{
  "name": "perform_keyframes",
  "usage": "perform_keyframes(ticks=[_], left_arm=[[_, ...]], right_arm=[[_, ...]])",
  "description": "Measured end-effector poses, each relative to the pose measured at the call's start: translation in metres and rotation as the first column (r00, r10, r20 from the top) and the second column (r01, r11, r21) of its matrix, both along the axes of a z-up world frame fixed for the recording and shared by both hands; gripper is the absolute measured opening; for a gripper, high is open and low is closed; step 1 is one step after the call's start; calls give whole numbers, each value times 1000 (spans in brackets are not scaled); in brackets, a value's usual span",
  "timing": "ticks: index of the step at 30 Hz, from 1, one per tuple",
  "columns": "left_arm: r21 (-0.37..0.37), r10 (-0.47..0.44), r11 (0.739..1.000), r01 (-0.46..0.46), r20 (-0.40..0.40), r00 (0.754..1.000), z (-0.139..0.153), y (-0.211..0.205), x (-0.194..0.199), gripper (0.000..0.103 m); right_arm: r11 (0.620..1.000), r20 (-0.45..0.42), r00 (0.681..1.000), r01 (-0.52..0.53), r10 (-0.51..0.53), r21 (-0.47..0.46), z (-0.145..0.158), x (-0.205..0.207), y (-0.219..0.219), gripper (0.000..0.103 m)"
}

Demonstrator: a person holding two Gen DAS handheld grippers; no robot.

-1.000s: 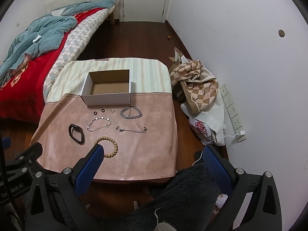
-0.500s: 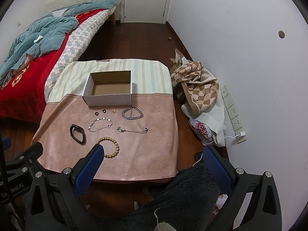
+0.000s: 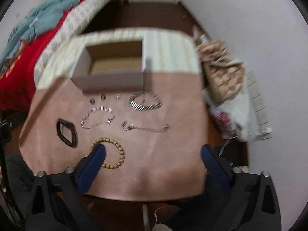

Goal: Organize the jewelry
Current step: 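Grasp the black watch band with left tool while right tool grasps wooden bead bracelet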

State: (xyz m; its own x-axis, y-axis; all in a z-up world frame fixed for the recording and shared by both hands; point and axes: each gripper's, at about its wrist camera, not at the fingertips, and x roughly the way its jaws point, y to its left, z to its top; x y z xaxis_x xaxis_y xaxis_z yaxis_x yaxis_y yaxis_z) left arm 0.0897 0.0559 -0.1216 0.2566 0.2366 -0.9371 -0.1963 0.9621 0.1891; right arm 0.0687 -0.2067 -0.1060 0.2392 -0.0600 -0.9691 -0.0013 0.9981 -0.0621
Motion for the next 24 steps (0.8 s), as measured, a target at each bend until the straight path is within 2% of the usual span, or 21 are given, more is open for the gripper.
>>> perform_keyframes(ticks=[3, 7, 8, 10, 13, 16, 18, 19, 20, 21, 22, 23, 24], left_arm=[[-11, 6, 1000, -6, -76, 997, -38, 3, 6, 103], [-47, 4, 999, -11, -147, 989, -74, 4, 8, 103], [-65, 6, 998, -17, -156, 988, -80, 5, 9, 103], [-101, 15, 994, -33, -174, 985, -90, 7, 11, 103], [-171, 24, 984, -57, -192, 981, -104, 12, 16, 101], [-235, 29, 969, -76, -199, 980, -114, 15, 20, 84], [-231, 21, 971, -60, -168, 986, -112, 14, 23, 73], [-229, 9, 973, -43, -149, 989, -109, 12, 24, 60], [-226, 1, 974, -32, -136, 991, -107, 11, 25, 39], [-222, -14, 975, -14, -124, 992, -105, 9, 26, 25], [-225, -29, 974, 1, -121, 992, -104, 6, 26, 5], [-221, -33, 975, 4, -126, 991, -102, 4, 26, 4], [-222, -41, 975, 14, -118, 992, -102, 3, 25, 3]], right_arm=[[999, -82, 996, -25, 28, 30, -51, 11, 12, 83], [997, -149, 987, -52, 59, 48, -95, 15, 24, 72], [997, -165, 984, -56, 64, 51, -103, 14, 27, 70], [996, -134, 987, -85, 89, 36, -103, 12, 33, 66], [995, -134, 986, -90, 94, 36, -105, 11, 36, 65], [995, -131, 986, -97, 101, 37, -105, 8, 37, 64], [994, -126, 986, -102, 106, 38, -105, 7, 35, 61], [994, -123, 987, -103, 107, 37, -104, 5, 34, 59], [994, -121, 987, -104, 107, 37, -104, 4, 33, 59], [994, -117, 987, -105, 108, 38, -101, 2, 34, 54], [994, -109, 988, -106, 109, 38, -99, 2, 32, 46], [994, -102, 989, -106, 109, 37, -99, 3, 30, 41], [994, -93, 990, -107, 109, 33, -99, 5, 25, 26]])
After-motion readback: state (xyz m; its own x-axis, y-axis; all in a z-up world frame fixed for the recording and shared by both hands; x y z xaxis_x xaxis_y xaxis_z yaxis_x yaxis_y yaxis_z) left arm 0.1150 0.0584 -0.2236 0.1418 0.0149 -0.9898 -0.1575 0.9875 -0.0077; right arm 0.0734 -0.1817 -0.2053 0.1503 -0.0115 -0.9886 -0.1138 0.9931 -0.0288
